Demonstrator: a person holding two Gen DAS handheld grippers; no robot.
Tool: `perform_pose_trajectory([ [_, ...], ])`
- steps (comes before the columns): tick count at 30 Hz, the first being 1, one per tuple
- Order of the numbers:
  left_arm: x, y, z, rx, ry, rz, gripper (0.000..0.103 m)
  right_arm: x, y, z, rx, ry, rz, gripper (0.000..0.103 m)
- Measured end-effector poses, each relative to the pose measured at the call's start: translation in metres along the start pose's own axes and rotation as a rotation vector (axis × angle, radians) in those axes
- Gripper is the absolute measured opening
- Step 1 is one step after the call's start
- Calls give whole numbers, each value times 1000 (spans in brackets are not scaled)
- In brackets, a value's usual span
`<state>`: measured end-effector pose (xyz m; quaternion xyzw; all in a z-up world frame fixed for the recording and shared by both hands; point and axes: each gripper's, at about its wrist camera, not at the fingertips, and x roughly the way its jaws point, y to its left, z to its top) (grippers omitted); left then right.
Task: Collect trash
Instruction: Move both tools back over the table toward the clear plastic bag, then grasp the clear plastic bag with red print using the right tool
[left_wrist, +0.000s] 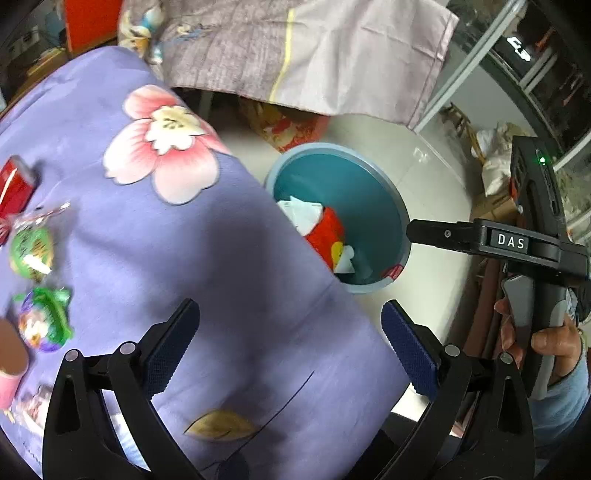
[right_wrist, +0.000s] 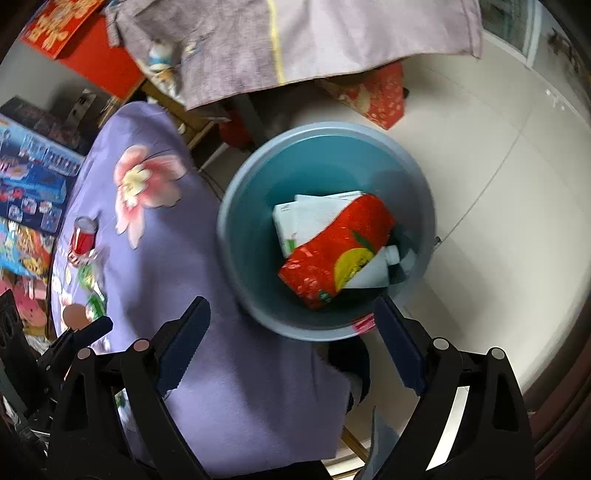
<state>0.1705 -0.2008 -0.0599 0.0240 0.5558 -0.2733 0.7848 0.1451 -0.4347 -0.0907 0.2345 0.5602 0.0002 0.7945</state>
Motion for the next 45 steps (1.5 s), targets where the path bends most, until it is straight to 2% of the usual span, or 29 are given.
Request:
perform_pose_trajectory([
  [11, -53, 35, -47, -62, -83, 20, 99, -8, 67, -31, -129, 2, 11, 86],
  [20, -92, 85, -89, -168, -145, 54, 99, -1, 133, -59, -252, 36, 25, 86],
  [30, -124, 158, -149, -343, -183, 111, 99, 34, 231, -102, -448, 145, 59, 86],
  [37, -142, 207, -186, -450, -206, 142, 99, 64, 279, -125, -556, 211, 44, 86],
  [45, -148, 244, -208, -526, -220, 138, 99, 103, 322, -139, -660, 269, -2, 86],
])
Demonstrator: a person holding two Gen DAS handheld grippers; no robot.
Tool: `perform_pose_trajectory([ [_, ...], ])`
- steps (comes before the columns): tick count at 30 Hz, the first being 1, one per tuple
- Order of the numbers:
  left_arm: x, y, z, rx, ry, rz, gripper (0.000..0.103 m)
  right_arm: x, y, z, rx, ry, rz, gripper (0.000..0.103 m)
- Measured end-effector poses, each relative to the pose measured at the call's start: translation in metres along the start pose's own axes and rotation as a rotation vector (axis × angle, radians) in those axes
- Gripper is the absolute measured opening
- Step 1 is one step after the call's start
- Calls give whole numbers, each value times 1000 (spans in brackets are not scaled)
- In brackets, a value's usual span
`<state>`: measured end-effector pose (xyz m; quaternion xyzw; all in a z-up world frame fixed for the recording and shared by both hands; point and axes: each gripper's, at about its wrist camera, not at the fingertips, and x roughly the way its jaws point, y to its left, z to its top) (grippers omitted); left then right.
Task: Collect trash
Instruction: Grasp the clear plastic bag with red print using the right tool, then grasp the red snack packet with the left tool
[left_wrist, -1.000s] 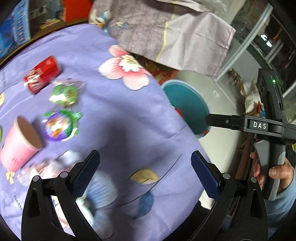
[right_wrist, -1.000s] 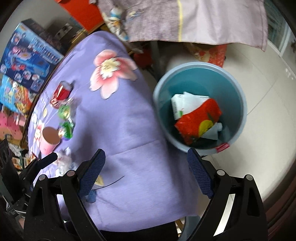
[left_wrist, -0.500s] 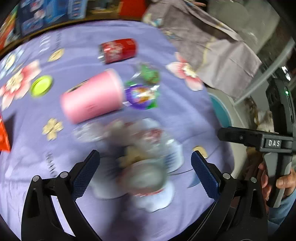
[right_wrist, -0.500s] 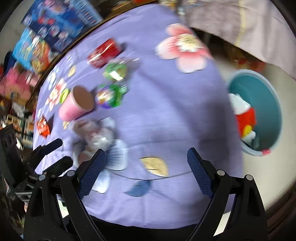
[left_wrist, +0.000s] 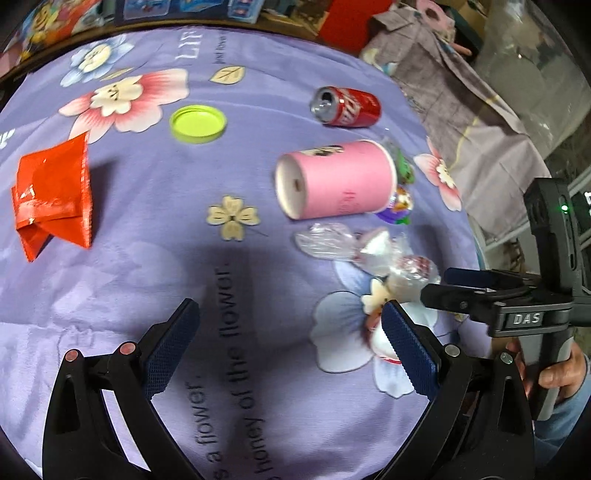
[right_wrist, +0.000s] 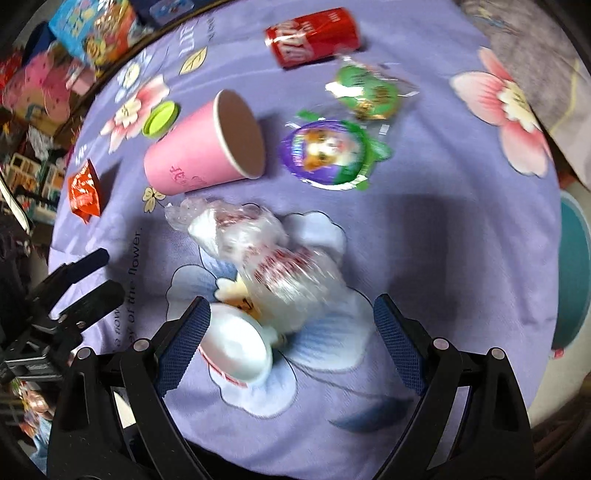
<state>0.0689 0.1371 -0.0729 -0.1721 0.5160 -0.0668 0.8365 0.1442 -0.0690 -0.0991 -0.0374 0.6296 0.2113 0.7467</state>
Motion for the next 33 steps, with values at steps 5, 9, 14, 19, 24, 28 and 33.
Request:
perform_pose_trajectory([
  [5, -2, 13, -1, -4, -2, 12, 99, 19, 12, 11, -17, 41, -6, 86],
  [9, -2, 24, -2, -27, -2, 10, 99, 27, 16, 16, -19, 38, -17, 86],
  [14, -1, 34, -4, -45, 2, 7, 99, 31, 26, 18, -61, 11, -70, 71],
  [19, 0, 37, -4, -51, 4, 5, 99, 24, 40, 15, -100, -4, -68, 43],
  [24, -24, 41, -1, -44, -48, 29, 99, 2, 72, 19, -156, -46, -15, 43],
  [28, -56, 64, 3, -71, -125, 81, 99, -6, 98, 26, -197, -63, 14, 43],
  [33, -75, 111, 10, -157, -169, 184, 99, 3, 116, 39, -212, -51, 19, 43],
])
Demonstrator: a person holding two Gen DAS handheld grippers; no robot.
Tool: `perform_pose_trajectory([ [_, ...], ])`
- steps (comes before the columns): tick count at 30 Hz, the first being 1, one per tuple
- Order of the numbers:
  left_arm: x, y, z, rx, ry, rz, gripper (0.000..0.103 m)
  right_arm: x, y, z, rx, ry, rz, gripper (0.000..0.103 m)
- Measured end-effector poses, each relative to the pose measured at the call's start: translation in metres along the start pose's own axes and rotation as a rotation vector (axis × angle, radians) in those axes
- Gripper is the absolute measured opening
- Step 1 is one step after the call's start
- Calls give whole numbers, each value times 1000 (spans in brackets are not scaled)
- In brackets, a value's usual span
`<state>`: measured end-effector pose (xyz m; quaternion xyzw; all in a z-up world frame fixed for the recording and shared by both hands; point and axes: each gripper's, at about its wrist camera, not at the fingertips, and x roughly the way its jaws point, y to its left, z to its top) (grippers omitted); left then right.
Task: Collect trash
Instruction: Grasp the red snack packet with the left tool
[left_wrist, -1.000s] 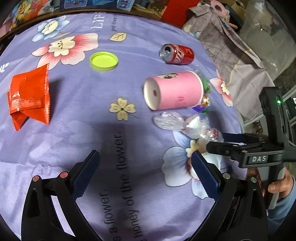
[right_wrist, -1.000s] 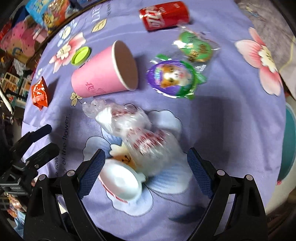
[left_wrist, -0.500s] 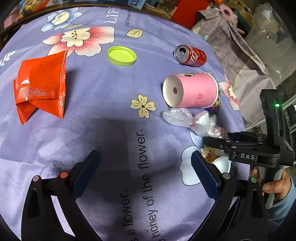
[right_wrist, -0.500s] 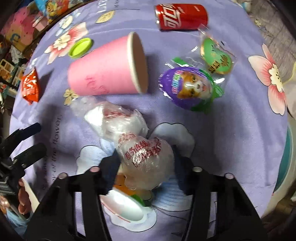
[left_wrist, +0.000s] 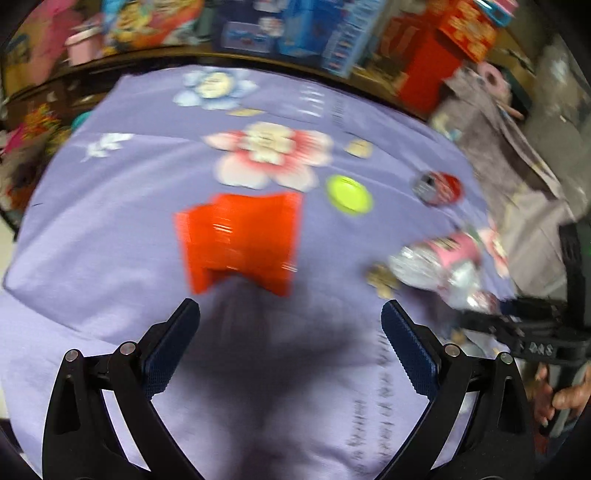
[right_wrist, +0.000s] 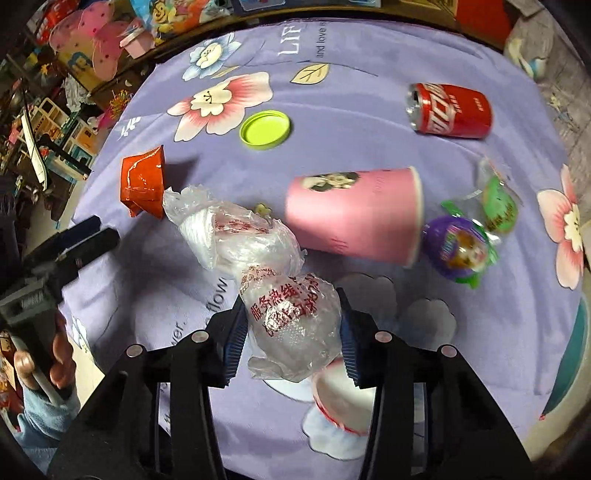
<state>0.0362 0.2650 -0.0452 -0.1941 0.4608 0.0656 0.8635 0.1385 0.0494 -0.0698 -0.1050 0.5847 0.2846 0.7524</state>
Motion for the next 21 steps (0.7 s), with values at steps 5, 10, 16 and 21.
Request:
perform_pose_trajectory([
  [5, 20, 23, 14, -28, 27, 56, 99, 9, 6, 2, -1, 10, 10, 43],
  [10, 44, 22, 30, -28, 51, 70, 99, 11, 2, 4, 16, 21, 17, 43],
  [16, 77, 21, 42, 2, 99, 116, 99, 18, -1, 7, 32, 41, 34, 43],
  [21, 85, 20, 38, 4, 100, 106, 97, 22, -2, 7, 36, 50, 50, 43],
])
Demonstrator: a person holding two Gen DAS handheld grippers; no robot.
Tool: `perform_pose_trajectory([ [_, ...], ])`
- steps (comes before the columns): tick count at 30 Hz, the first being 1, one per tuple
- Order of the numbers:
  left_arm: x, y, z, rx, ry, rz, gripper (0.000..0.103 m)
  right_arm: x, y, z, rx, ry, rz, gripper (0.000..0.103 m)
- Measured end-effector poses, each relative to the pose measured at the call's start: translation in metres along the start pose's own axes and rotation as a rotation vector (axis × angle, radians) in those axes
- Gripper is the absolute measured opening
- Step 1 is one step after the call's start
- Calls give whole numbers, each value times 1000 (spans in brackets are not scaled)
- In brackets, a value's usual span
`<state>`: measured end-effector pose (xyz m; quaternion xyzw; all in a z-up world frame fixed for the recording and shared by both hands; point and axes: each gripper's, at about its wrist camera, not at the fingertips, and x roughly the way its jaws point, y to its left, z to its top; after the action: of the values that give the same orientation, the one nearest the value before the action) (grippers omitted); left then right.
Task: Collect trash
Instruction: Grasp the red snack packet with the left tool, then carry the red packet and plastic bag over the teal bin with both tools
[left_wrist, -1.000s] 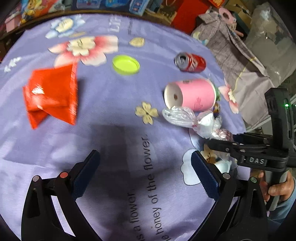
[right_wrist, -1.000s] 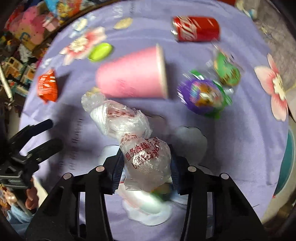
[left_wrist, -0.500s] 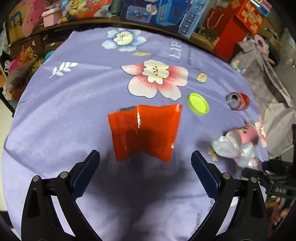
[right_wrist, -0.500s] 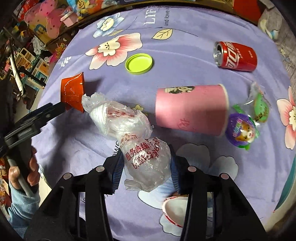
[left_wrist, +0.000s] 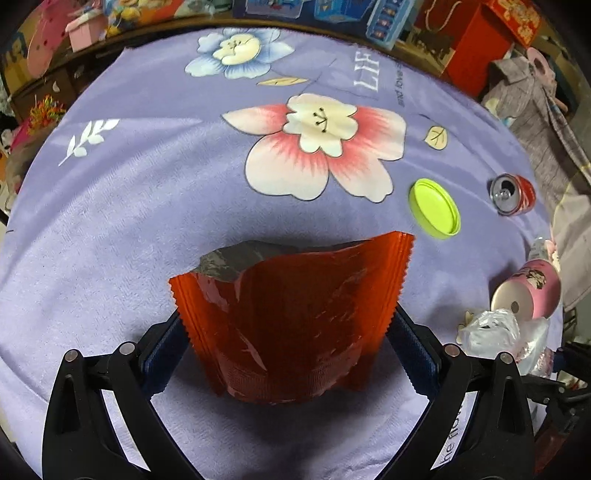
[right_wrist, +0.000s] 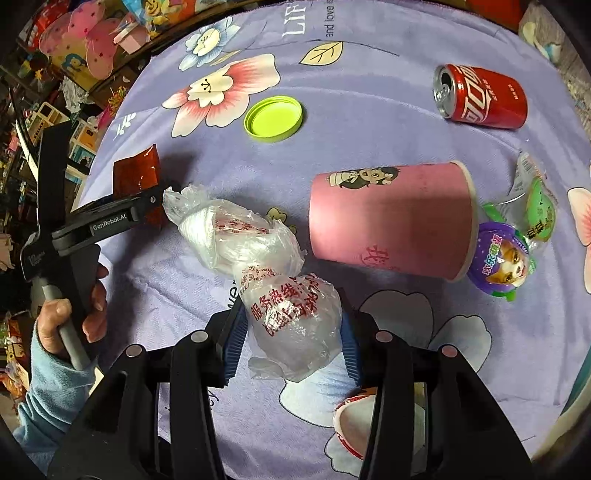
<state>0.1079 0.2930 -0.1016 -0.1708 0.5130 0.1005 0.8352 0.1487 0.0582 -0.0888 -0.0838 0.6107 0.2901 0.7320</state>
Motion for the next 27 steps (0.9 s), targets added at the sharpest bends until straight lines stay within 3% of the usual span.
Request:
perform_pose_trajectory([
  [4, -11, -2, -6, -2, -19, 6, 58, -3, -3, -3, 7, -10, 12, 43],
  [5, -14, -4, -8, -5, -20, 10, 54, -5, -3, -4, 8, -14, 17, 43],
  [13, -43, -27, -24, 29, -41, -34, 50, -30, -16, -13, 25, -71, 59, 43],
  [21, -68, -85, -35, 138, -63, -92, 51, -62, -50, -28, 107, -147, 93, 43],
  [27, -81, -139, -41, 227, -68, -137, 51, -98, -100, -52, 196, -232, 90, 43],
])
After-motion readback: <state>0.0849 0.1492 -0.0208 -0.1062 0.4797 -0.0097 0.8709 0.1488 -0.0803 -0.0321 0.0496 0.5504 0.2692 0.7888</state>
